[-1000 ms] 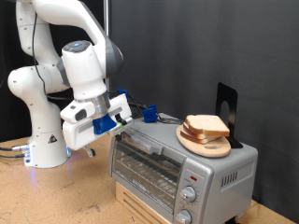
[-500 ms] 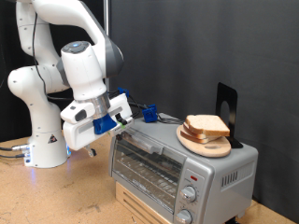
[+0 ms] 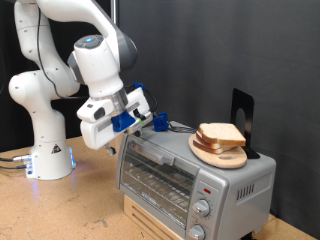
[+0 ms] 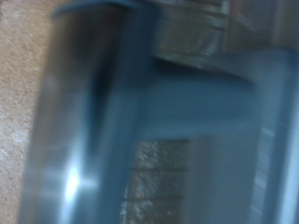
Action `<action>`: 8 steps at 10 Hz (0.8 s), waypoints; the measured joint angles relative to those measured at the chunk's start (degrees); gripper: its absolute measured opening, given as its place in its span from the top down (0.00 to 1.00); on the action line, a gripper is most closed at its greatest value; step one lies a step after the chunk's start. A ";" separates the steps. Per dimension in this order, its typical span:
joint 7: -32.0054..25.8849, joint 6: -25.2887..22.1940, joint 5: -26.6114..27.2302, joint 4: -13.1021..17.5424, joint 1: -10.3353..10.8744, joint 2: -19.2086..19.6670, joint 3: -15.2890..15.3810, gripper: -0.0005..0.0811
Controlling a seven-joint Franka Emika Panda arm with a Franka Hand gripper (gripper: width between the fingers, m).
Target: Make a piece of toast with the oven
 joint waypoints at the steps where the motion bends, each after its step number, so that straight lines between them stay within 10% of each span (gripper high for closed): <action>1: 1.44 0.03 0.13 0.30 0.00 -0.38 0.26 0.00; 8: 7.54 0.98 -7.24 2.29 -1.52 4.14 0.56 0.00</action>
